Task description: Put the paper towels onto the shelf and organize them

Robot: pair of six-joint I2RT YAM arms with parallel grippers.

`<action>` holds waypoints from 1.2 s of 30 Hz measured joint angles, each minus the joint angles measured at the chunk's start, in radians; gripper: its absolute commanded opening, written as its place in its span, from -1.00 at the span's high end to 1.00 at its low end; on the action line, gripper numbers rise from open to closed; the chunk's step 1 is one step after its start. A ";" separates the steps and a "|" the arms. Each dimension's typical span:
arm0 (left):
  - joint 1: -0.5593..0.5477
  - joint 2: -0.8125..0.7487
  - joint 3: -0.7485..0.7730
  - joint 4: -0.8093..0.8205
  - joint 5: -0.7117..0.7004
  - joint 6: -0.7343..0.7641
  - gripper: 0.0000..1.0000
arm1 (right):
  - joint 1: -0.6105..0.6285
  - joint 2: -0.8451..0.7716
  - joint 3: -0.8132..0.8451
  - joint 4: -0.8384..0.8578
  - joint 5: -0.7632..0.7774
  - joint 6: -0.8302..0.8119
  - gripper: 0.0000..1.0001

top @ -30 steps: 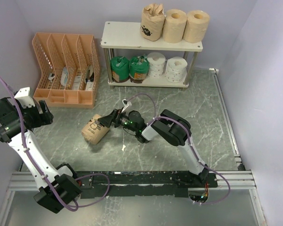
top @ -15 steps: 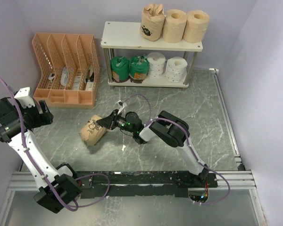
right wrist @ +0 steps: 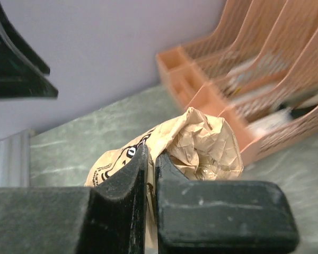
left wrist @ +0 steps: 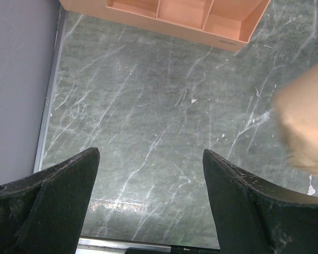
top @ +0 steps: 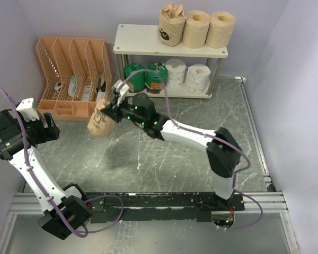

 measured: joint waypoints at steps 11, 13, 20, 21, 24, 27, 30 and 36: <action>0.000 -0.002 0.000 0.000 0.005 0.003 -0.81 | 0.000 -0.175 0.270 -0.385 0.259 -0.536 1.00; 0.000 -0.002 0.000 0.000 0.006 0.003 -0.81 | -0.001 -0.175 0.294 -0.393 0.317 -0.620 1.00; 0.000 -0.003 0.000 0.000 0.007 0.003 -0.82 | -0.005 -0.080 0.568 -0.342 0.460 -0.918 1.00; 0.000 -0.003 0.000 0.000 0.006 0.003 -0.82 | -0.005 -0.060 0.613 -0.334 0.471 -0.953 1.00; 0.000 -0.008 0.000 0.000 0.006 0.003 -0.82 | -0.008 0.025 0.765 -0.308 0.493 -1.037 1.00; 0.000 -0.012 0.000 0.000 0.005 0.002 -0.82 | -0.019 0.120 0.885 -0.291 0.503 -1.095 1.00; 0.000 -0.013 0.000 0.000 0.000 0.002 -0.82 | -0.048 0.226 1.004 -0.291 0.497 -1.110 1.00; 0.000 -0.012 0.000 0.001 -0.002 -0.001 -0.83 | -0.173 0.368 1.098 -0.288 0.467 -1.078 1.00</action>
